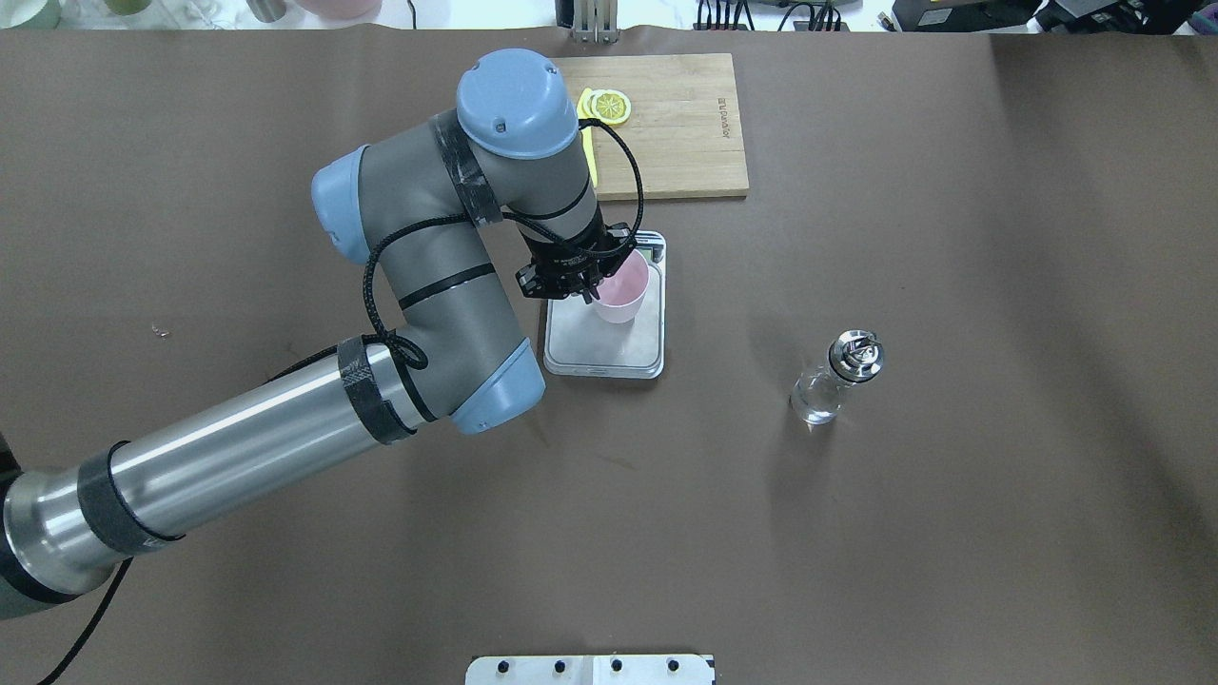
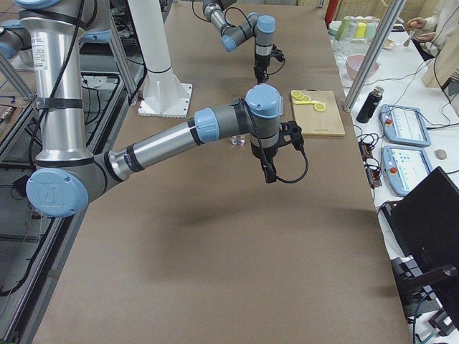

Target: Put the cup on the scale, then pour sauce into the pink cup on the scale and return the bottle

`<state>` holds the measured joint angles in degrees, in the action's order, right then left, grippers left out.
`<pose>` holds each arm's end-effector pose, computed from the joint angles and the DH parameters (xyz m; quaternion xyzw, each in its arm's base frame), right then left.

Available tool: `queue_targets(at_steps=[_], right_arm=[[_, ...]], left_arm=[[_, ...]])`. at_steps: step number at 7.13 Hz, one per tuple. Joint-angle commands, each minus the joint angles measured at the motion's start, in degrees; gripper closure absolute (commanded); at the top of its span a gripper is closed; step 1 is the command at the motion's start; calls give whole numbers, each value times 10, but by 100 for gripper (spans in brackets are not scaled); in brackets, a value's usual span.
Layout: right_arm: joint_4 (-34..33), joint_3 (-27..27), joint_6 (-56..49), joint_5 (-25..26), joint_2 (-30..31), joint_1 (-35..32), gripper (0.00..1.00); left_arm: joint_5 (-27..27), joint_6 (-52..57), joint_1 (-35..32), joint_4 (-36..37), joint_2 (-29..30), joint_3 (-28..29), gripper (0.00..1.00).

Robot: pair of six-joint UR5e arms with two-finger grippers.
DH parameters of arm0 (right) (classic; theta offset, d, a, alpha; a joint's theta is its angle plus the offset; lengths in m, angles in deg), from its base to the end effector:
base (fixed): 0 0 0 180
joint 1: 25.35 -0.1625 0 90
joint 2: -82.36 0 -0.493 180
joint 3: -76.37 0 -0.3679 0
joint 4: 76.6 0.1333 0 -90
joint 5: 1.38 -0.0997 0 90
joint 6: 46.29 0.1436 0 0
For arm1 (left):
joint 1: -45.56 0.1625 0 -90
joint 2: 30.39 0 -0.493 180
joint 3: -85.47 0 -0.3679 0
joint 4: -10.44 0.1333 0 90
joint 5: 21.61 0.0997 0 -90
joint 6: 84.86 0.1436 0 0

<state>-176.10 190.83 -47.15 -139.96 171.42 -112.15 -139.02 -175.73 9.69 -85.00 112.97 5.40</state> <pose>-0.0002 -0.4630 0.5617 0.1177 -0.4099 -0.0888 0.9001 0.6286 -0.5375 0.2126 -0.0849 0.4481 -0.1857 0.8703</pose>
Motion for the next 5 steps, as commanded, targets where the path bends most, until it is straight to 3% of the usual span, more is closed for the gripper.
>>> queue_targets(at_steps=[1, 2, 3, 5], right_arm=[[4, 8, 1, -2, -1, 0, 0], [4, 14, 1, -2, -2, 0, 0], [4, 22, 15, -3, 0, 0, 0], [15, 76, 49, -11, 1, 3, 0]], left_arm=[[2, 2, 0, -4, -15, 1, 100], [2, 2, 0, -12, -22, 1, 54], [2, 2, -1, -12, -22, -8, 2], [-4, 2, -20, -6, -31, -45, 2]])
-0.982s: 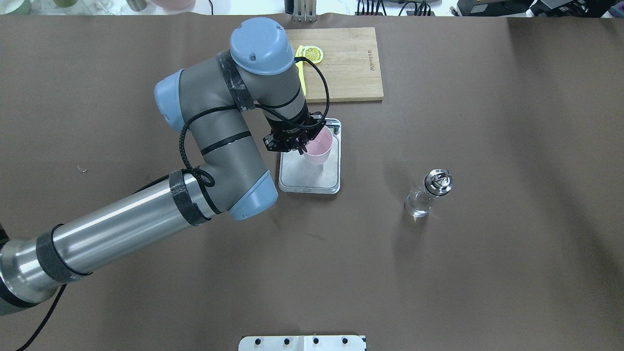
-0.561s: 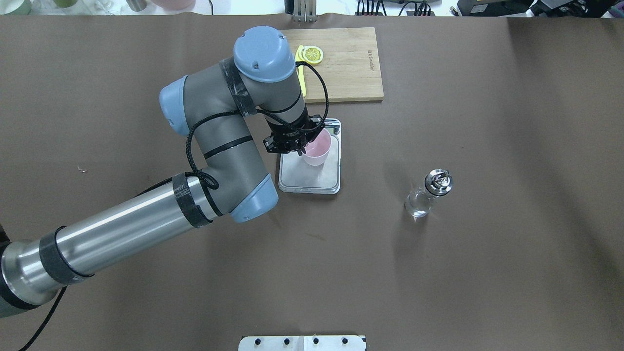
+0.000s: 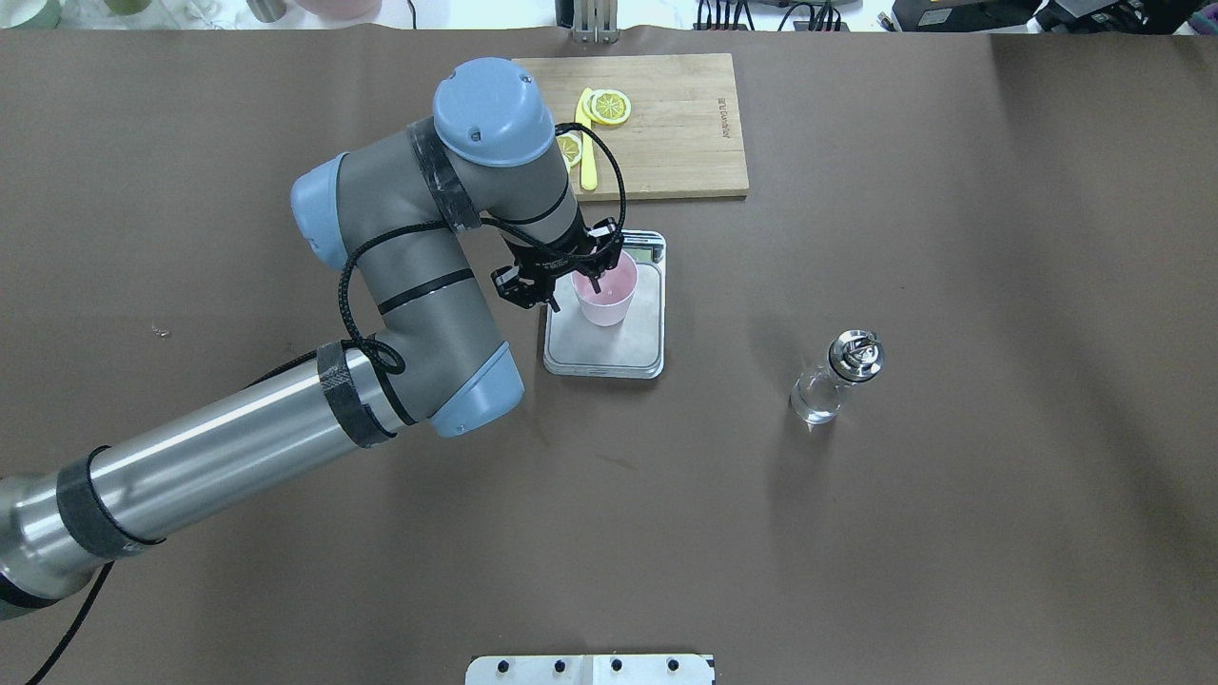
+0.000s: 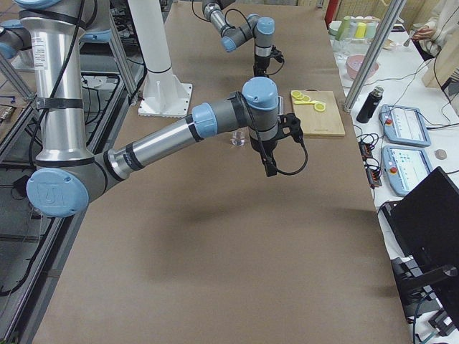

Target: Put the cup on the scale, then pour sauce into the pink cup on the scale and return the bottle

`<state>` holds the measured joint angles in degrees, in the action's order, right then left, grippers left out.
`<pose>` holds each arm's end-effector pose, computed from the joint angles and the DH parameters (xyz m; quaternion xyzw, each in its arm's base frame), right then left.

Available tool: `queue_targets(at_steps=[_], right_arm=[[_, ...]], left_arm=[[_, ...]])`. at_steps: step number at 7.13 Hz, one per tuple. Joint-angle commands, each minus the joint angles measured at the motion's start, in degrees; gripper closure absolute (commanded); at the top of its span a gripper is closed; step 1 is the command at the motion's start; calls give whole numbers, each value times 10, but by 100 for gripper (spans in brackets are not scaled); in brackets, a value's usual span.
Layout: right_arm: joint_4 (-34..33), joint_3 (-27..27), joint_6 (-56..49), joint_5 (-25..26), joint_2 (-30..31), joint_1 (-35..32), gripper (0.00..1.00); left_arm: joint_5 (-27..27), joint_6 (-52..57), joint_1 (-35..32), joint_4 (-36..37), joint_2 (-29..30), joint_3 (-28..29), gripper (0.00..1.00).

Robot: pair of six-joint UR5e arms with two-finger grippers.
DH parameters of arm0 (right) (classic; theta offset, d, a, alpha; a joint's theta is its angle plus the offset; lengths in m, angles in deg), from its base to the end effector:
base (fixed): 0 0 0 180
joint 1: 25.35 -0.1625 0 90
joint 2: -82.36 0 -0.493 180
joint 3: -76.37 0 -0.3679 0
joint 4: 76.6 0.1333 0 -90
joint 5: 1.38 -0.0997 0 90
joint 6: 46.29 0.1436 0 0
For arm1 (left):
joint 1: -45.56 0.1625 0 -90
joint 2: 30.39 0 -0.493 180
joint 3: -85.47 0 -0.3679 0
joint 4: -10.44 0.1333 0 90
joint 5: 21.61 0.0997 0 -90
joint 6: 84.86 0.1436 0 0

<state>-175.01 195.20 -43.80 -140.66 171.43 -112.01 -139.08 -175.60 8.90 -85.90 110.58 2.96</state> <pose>-0.0020 -0.4550 0.5238 0.1473 -0.4177 -0.0839 0.8926 0.6110 -0.5384 0.2258 -0.0787 0.4556 -0.1877 0.8666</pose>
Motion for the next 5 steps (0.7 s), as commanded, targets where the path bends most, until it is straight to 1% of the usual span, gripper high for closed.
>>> queue_targets(at_steps=[1, 2, 3, 4, 5], right_arm=[[7, 63, 25, -6, 1, 13, 0], [31, 90, 59, -3, 2, 37, 0], [130, 101, 149, 33, 8, 67, 1], [260, 97, 269, 38, 33, 120, 7], [362, 98, 341, 71, 61, 159, 1]], left_arm=[[-26, 0, -26, 3, -39, -58, 2], [-53, 1, -47, 3, -78, -100, 2], [-64, 11, -62, 4, -117, -140, 2], [-67, 42, -72, 18, -148, -170, 2], [-67, 64, -82, 32, -164, -188, 2]])
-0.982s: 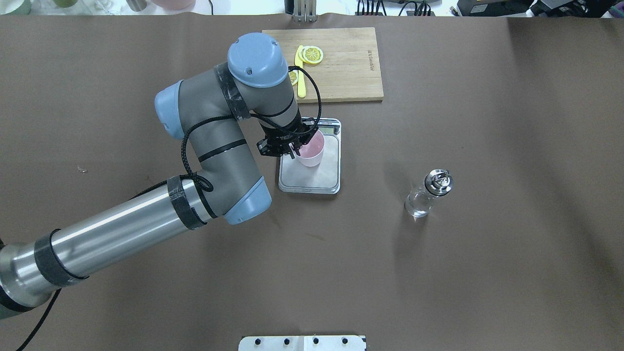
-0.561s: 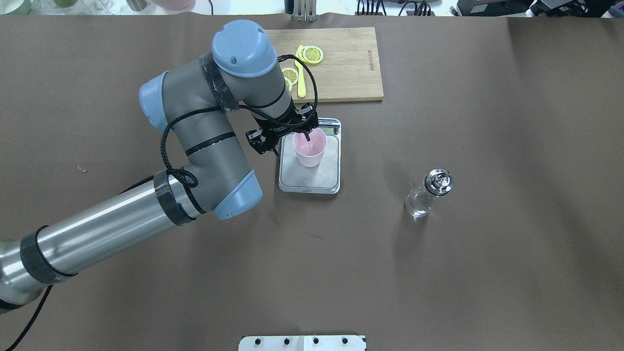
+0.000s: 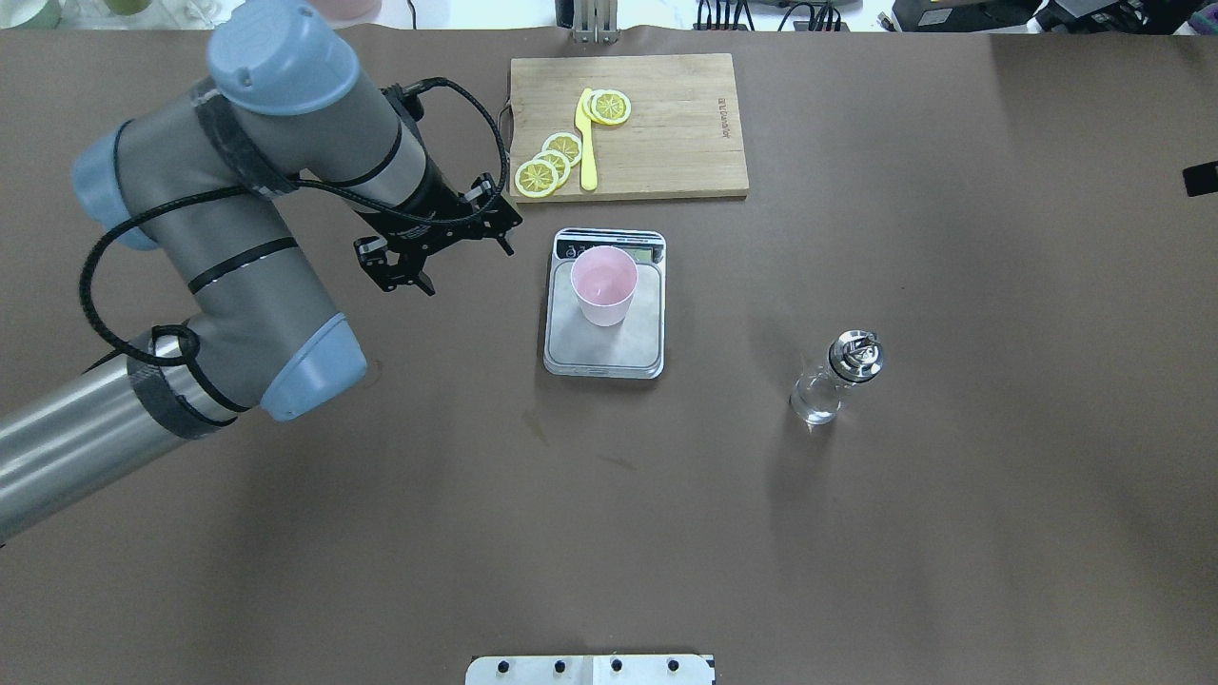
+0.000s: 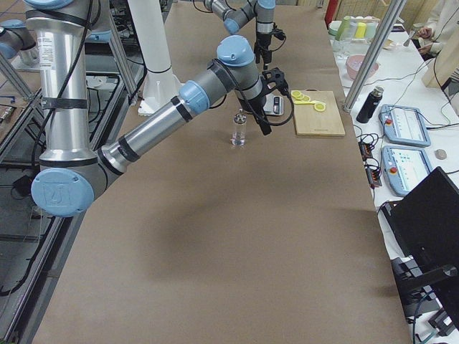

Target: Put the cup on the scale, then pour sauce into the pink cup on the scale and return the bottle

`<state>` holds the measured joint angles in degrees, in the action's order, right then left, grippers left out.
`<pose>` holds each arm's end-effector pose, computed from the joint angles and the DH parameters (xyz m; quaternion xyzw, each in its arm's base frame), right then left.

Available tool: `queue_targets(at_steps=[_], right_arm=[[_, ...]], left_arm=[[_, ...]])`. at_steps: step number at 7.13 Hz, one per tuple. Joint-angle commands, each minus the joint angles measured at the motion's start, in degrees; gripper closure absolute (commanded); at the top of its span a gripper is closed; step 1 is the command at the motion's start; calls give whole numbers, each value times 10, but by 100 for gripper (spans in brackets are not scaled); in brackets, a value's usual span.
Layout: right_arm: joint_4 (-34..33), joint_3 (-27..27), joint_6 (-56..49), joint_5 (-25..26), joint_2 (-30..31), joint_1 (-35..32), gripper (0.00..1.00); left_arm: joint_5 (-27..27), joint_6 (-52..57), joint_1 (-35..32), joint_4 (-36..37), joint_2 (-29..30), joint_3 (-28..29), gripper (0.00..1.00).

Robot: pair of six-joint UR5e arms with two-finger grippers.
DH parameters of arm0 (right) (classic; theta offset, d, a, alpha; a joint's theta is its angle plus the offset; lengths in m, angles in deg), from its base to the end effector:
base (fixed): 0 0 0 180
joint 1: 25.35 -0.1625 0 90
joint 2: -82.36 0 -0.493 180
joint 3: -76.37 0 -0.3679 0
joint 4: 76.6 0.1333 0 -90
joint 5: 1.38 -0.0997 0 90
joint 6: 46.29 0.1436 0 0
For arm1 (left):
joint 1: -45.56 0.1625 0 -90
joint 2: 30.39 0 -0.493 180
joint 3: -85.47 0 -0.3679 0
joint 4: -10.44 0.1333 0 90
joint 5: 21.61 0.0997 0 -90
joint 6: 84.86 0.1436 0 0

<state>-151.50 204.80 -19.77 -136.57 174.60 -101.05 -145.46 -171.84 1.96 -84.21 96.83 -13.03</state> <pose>-0.0730 -0.4138 0.4234 0.2537 -0.4640 -0.0768 0.8453 0.4778 -0.5286 0.2910 -0.0808 0.4781 -0.1840 0.8550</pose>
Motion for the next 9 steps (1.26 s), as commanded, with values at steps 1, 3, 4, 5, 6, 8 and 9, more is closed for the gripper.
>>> queue_targets(at_steps=[1, 3, 4, 5, 6, 8, 9], right_arm=[[134, 25, 106, 74, 91, 66, 0], [159, 24, 117, 104, 99, 118, 0], [166, 28, 117, 101, 115, 126, 1], [166, 29, 142, 131, 131, 133, 0], [166, 47, 203, 187, 136, 176, 0], [166, 70, 248, 290, 153, 262, 0], [165, 81, 320, 363, 154, 331, 0]], left_arm=[[-5, 30, -26, 25, -36, -39, 2], [-4, 44, -28, 26, -50, -43, 2], [-3, 53, -32, 26, -51, -42, 2], [-2, 55, -33, 26, -61, -43, 2], [-2, 55, -36, 25, -66, -45, 2], [-2, 60, -38, 26, -82, -64, 2], [-2, 62, -39, 26, -82, -65, 2]])
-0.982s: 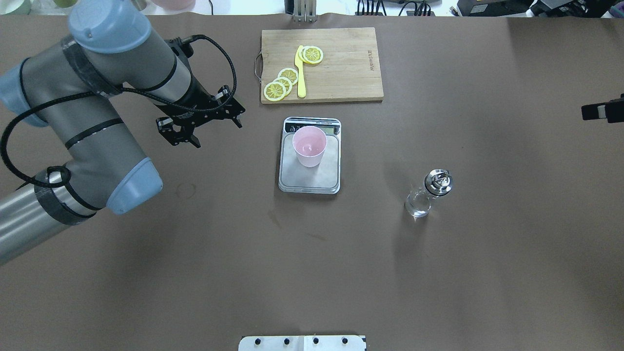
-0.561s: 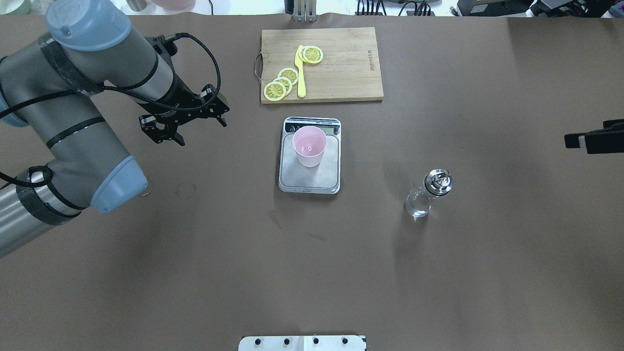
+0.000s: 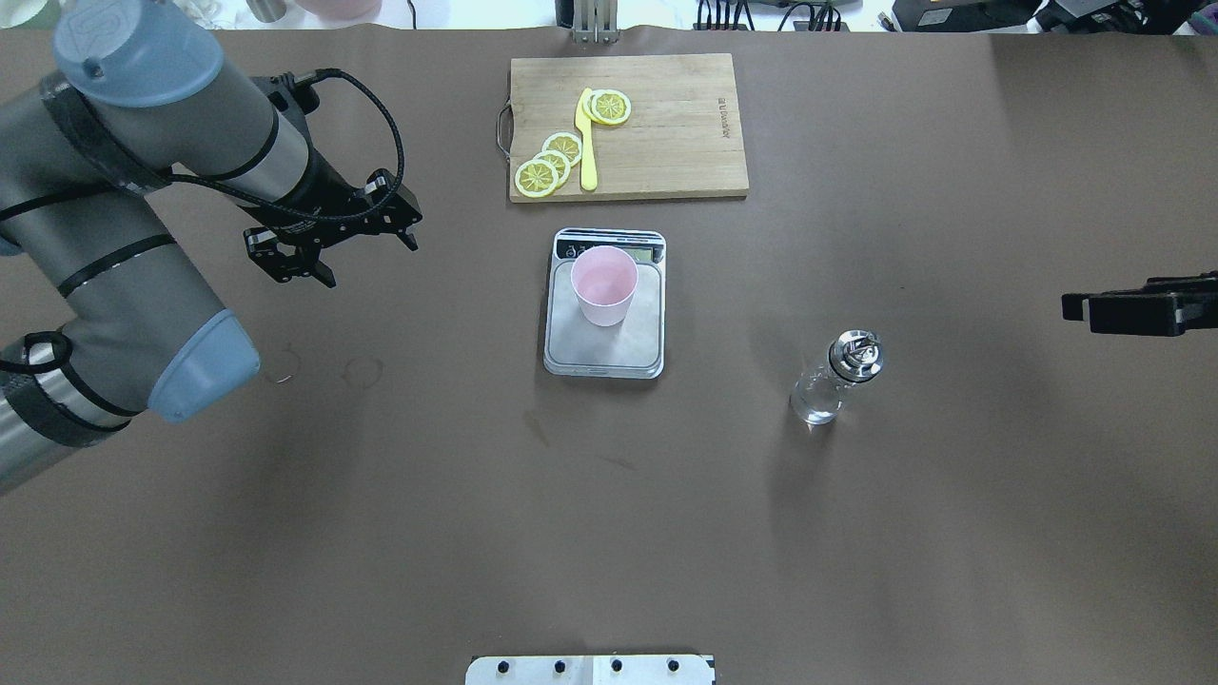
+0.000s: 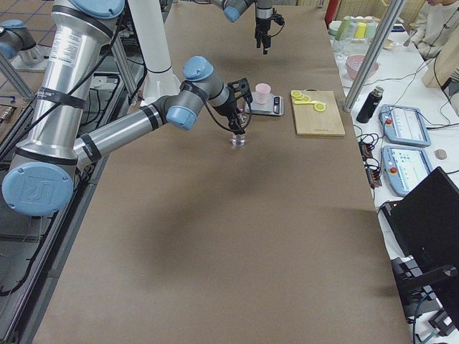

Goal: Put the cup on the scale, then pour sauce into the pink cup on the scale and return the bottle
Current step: 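Grasp the glass sauce bottle with the right gripper while the left arm withdraws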

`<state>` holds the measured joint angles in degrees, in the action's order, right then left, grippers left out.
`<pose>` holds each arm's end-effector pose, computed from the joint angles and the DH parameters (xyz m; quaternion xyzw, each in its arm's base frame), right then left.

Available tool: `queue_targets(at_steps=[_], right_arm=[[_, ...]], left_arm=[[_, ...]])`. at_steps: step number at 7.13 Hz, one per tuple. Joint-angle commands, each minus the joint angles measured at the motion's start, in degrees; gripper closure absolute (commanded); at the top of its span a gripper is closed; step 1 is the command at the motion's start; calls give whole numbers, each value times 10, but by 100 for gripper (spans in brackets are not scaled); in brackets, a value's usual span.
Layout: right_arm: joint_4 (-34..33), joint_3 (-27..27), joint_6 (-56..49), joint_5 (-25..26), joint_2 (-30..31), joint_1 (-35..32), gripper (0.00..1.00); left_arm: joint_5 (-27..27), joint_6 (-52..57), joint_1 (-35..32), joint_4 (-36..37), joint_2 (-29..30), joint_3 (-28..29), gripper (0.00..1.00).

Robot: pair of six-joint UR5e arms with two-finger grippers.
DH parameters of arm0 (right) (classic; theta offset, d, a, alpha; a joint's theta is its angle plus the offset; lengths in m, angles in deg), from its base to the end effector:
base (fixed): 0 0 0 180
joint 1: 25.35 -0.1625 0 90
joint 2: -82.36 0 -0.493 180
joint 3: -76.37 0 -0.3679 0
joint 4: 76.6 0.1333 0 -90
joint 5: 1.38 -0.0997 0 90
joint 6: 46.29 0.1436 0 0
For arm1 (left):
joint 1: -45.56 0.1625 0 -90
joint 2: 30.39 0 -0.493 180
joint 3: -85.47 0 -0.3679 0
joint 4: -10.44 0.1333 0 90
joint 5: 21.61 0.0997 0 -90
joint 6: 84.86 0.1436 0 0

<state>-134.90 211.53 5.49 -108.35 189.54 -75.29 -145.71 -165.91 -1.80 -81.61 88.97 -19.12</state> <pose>-0.1541 -0.3253 0.4442 0.2504 -0.4426 0.0146 0.8609 0.4092 -0.5223 0.3477 -0.0617 0.4567 -0.1813 0.8688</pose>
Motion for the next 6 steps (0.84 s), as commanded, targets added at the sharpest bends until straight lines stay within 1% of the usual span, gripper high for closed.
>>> queue_targets(at_steps=[1, 2, 3, 4, 5, 6], right_arm=[[0, 33, 98, 127, 20, 124, 0], [0, 37, 100, 151, 29, 155, 0], [-1, 36, 114, 229, 31, 227, 0], [-2, 35, 118, 258, 38, 263, 0], [-2, 33, 118, 270, 46, 285, 1], [1, 24, 118, 293, 43, 308, 2]], left_arm=[[0, 3, -1, 0, -4, -6, 2], [1, 3, -1, 0, -4, -6, 2], [1, 4, -1, 0, -4, -6, 2], [1, 4, -1, 0, -5, -5, 2], [3, 13, -2, 0, -8, -4, 2], [4, 20, -2, 0, -16, -5, 2]])
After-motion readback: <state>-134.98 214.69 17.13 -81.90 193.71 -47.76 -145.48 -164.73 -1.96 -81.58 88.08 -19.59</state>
